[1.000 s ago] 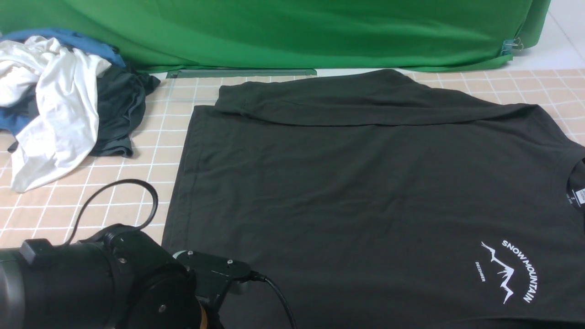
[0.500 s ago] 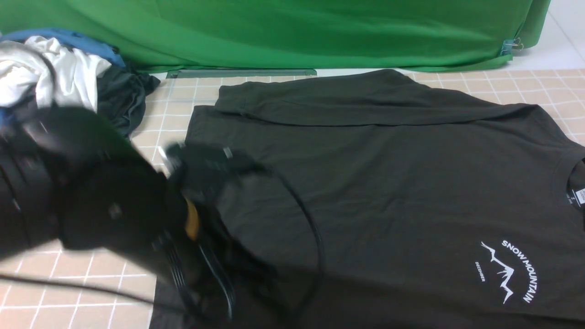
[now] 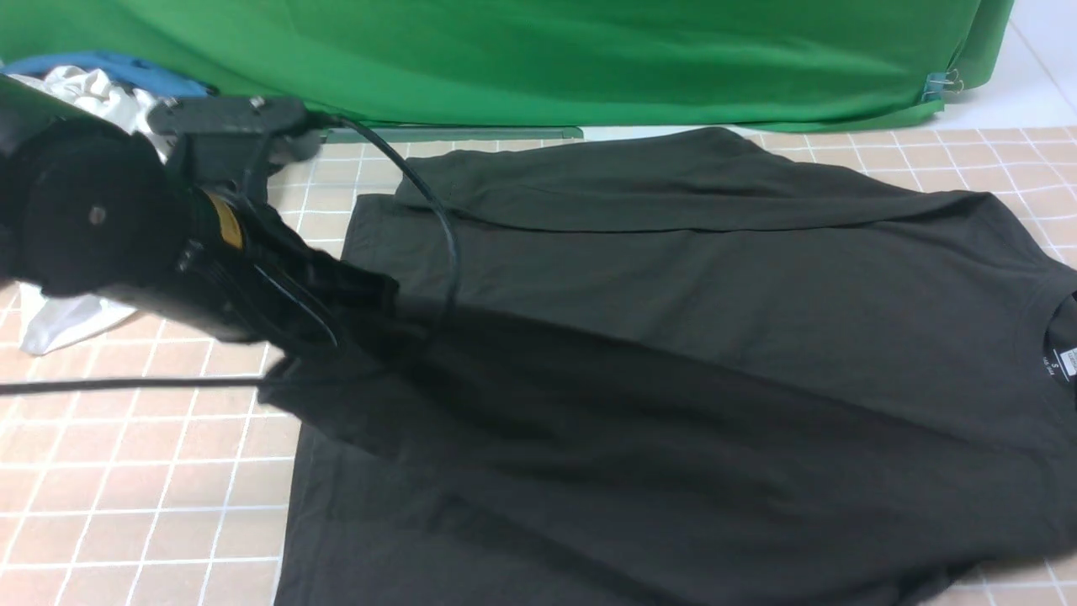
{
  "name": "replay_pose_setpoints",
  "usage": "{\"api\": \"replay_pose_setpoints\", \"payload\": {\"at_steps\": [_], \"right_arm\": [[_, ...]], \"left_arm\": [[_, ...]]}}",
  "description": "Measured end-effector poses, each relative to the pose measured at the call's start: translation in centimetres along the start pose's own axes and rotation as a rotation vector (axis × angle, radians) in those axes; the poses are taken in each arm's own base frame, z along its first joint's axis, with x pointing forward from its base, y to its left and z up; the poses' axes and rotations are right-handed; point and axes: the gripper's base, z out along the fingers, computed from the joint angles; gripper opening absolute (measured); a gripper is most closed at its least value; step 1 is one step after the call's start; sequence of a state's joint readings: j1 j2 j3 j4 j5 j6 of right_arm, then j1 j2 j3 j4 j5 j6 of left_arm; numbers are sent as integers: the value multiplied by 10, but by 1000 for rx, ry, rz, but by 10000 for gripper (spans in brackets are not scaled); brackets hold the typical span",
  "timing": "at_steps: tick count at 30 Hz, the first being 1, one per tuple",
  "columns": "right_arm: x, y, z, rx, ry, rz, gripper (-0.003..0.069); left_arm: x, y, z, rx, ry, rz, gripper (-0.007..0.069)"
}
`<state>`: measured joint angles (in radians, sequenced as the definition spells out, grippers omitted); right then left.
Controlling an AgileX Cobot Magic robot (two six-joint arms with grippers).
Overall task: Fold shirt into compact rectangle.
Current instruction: 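Fold the left side of the black T-shirt inward over its body, then grab the top left corner of the dark shirt with the left gripper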
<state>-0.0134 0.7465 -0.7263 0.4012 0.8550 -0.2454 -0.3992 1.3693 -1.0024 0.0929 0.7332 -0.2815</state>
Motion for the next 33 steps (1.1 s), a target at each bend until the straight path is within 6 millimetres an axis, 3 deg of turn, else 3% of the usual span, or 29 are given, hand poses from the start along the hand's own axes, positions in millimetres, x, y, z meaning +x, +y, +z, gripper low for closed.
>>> {"api": "replay_pose_setpoints", "payload": {"at_steps": [12,17,22,25,27,30,33], "right_arm": [[1,0,0,3,16,-19,215],[8,-8,11,50,159,28,216],[10,-20,47,63,356,96,242],[12,-26,74,53,471,134,323],[15,-26,92,43,541,126,374],[20,-22,116,34,603,96,403],[24,-20,134,58,631,92,409]], "left_arm": [[-5,8,45,-29,51,61,53],[-7,11,52,-68,43,114,190],[-5,14,48,-91,70,104,269],[6,9,43,-51,117,95,213],[23,-1,41,6,131,116,117],[53,-14,43,62,165,118,34],[82,-25,46,104,218,111,15]]}}
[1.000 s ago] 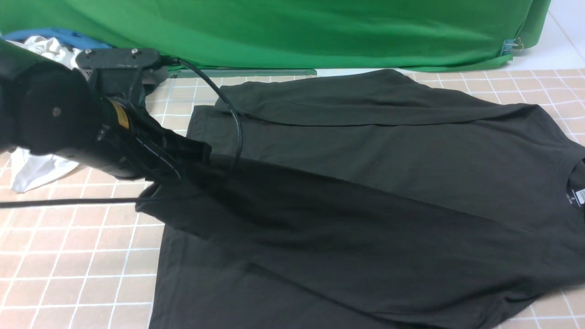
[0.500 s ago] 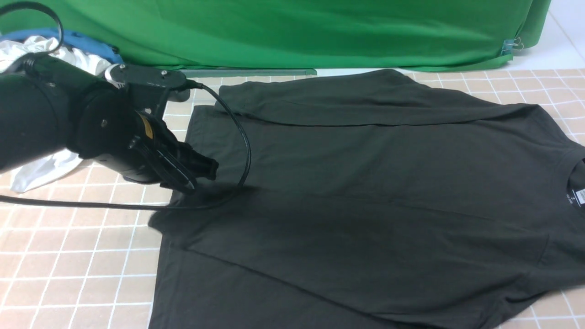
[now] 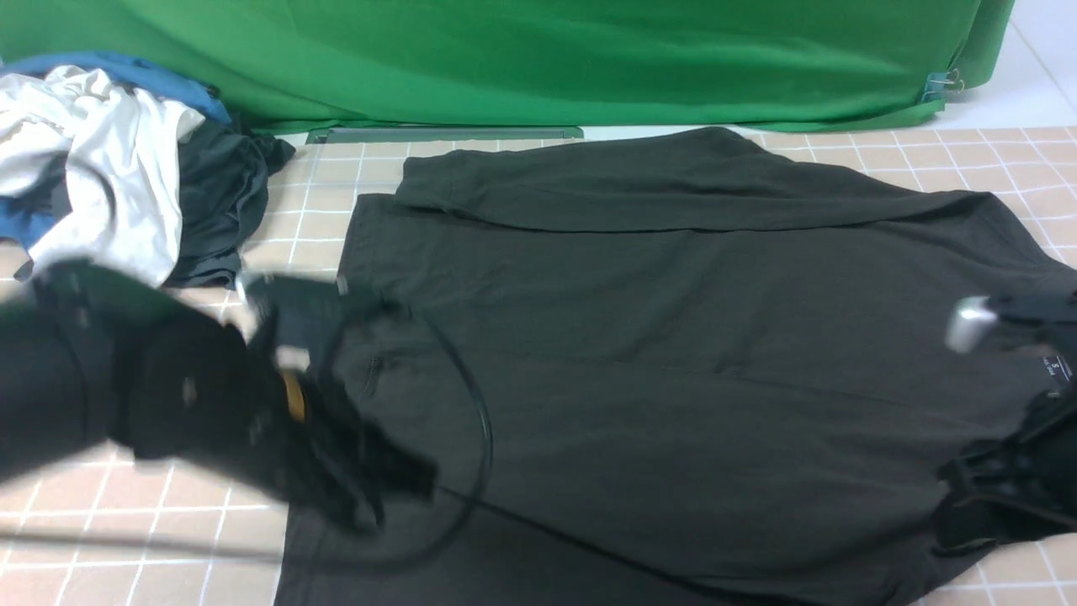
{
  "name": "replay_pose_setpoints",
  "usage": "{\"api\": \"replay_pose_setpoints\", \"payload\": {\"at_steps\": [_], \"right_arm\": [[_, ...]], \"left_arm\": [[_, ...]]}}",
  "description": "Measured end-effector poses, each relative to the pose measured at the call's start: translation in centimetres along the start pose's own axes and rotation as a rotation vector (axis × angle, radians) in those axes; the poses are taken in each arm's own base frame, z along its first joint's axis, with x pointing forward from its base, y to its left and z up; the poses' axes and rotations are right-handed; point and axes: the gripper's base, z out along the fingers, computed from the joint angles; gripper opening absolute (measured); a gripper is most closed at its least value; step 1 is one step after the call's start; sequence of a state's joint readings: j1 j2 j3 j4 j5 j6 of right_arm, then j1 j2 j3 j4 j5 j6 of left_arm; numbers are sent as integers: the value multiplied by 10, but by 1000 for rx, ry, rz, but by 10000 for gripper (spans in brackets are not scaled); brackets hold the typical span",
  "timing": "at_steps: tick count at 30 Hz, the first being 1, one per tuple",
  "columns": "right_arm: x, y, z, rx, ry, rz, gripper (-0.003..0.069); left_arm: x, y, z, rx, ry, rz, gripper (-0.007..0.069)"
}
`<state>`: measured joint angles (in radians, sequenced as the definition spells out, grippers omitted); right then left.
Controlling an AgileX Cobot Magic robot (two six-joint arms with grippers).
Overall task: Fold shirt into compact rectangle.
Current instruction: 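Grab the top left corner of the dark shirt with the left gripper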
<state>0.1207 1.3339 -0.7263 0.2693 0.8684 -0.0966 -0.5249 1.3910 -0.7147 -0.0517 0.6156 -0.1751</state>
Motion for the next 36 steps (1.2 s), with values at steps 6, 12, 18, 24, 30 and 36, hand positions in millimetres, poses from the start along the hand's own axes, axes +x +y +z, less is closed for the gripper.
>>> {"api": "replay_pose_setpoints", "payload": {"at_steps": [6,12,18,24,30,36], "right_arm": [[-11,0,38,46,67,11,411],[-19,-5,57,60,68,33,404],[-20,-7,64,77,93,-7,220],[-16,-7,58,79,112,-57,48],[-2,-6,26,123,138,-88,45],[12,-6,6,145,193,-104,40]], "left_arm": [[32,-10,12,29,109,-25,15],[36,-9,14,26,126,-31,15],[36,-9,14,27,119,-32,15],[36,-9,15,28,117,-32,15],[36,-8,14,25,124,-29,17],[38,-8,14,22,138,-28,19]]}}
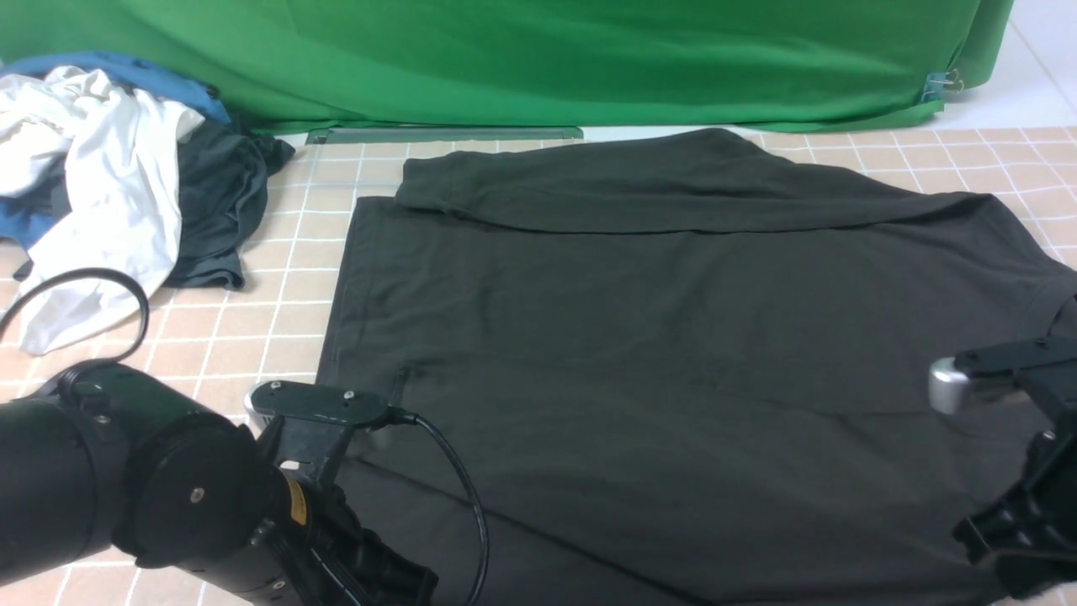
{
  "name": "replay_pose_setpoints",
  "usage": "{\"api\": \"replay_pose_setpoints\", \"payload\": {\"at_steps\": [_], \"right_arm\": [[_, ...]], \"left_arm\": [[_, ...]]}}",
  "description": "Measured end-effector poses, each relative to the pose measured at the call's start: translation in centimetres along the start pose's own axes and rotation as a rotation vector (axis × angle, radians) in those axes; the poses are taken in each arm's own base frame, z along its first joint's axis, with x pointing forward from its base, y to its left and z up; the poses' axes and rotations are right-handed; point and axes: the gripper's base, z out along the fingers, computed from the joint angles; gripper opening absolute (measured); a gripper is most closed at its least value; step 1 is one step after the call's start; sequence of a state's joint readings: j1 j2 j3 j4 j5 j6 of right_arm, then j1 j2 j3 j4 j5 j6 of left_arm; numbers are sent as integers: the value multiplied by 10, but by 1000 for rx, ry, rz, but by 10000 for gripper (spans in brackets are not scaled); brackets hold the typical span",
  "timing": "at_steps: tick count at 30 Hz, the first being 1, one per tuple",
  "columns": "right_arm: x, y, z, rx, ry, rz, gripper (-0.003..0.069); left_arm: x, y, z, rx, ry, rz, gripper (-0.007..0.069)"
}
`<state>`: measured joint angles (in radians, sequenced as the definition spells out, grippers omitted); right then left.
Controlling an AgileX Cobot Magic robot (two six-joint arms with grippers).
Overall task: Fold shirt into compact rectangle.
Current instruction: 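Grab the top left corner of the dark shirt with the left gripper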
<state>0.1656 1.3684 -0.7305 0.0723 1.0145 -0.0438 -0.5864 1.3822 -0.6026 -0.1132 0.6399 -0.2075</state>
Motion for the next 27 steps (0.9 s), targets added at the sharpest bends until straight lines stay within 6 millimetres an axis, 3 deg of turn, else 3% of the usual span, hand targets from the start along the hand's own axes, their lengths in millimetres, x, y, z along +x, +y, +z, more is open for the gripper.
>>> {"api": "replay_pose_setpoints", "payload": {"at_steps": [8,12,16,19,21,25,26,27], "right_arm": [[21,-2,15,7,97,3,46],[21,-2,15,8,74,-10,88],[24,-1,-1,10,-15,-27,97],[32,1,-21,11,-130,-34,101],[38,2,-32,5,-202,-32,102],[47,4,-47,-11,-314,-25,102],[48,5,-49,-20,-335,-21,102],[48,5,-50,-22,-341,-21,102]], "left_arm": [[-1,0,-2,-3,8,-4,19],[-18,-2,-15,-17,-40,-15,19],[-60,11,-50,-21,-161,-118,19],[-105,40,-88,-20,-289,-240,19],[-132,57,-102,-6,-347,-277,19],[-187,81,-108,-12,-407,-271,20],[-205,87,-97,-22,-386,-266,23],[-210,87,-100,-23,-397,-262,24]]}}
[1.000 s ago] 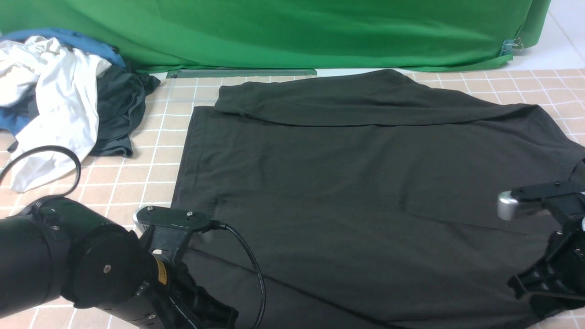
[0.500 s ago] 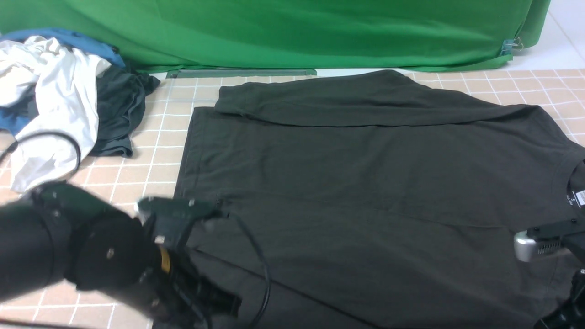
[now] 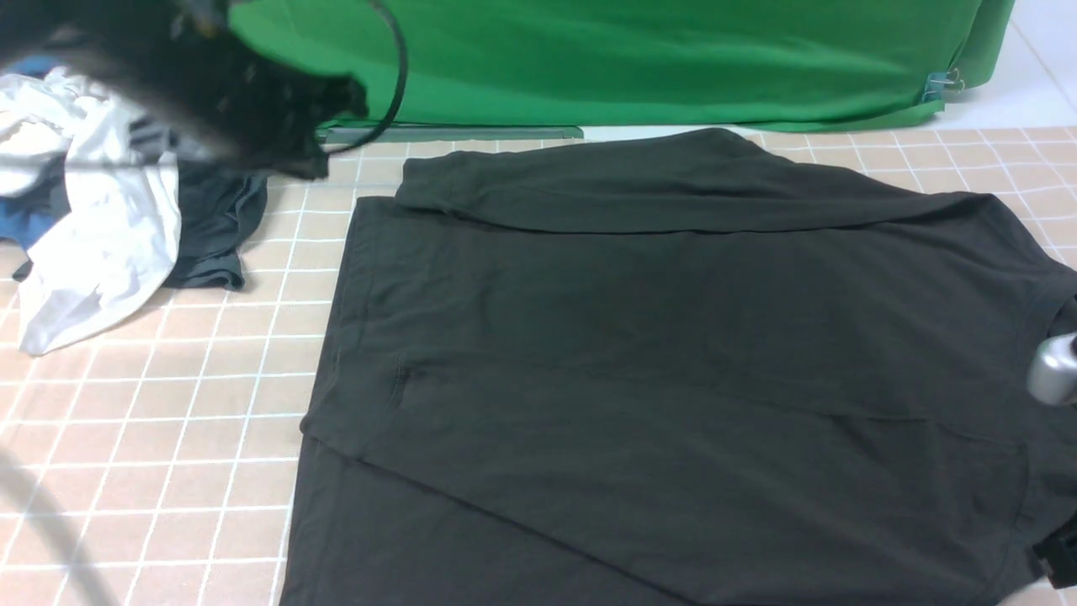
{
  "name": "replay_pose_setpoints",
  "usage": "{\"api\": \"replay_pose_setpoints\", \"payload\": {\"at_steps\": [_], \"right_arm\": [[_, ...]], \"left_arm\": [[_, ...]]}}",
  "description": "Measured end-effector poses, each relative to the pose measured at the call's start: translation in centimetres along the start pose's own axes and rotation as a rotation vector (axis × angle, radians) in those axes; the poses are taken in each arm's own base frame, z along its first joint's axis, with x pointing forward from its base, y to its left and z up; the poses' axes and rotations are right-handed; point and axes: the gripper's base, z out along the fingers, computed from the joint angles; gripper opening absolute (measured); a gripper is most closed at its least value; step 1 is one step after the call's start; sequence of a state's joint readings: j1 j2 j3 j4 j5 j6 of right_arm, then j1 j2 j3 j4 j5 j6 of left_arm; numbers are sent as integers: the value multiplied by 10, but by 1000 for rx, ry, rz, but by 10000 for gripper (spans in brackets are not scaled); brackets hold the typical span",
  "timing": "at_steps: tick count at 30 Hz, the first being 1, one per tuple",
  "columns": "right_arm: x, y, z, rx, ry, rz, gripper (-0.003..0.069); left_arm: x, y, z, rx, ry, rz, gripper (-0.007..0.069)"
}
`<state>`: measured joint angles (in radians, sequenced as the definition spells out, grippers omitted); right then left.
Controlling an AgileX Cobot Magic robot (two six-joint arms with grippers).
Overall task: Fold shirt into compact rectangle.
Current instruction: 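Grab the top left corner of the dark shirt with the left gripper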
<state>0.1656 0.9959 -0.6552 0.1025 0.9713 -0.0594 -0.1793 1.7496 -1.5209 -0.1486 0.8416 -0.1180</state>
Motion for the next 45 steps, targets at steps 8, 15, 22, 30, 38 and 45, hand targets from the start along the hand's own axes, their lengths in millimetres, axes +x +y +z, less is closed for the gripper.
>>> {"api": "replay_pose_setpoints", "payload": {"at_steps": [8,15,22,30,38,45], "right_arm": [[-2,2,-3,-16,-51,12,111],[-3,2,-3,-16,-58,12,122],[-3,2,-3,-16,-61,12,125],[-7,1,-3,-13,-97,12,135],[-7,1,-3,-13,-99,-10,144],[-7,1,-3,-13,-103,-10,144]], "left_arm": [[-50,2,110,-26,79,29,236],[-51,11,181,-37,93,29,429],[-47,13,207,-17,66,7,472],[-45,12,210,1,72,-11,279],[-52,7,195,21,110,16,39],[-72,-6,136,40,121,48,39]]}}
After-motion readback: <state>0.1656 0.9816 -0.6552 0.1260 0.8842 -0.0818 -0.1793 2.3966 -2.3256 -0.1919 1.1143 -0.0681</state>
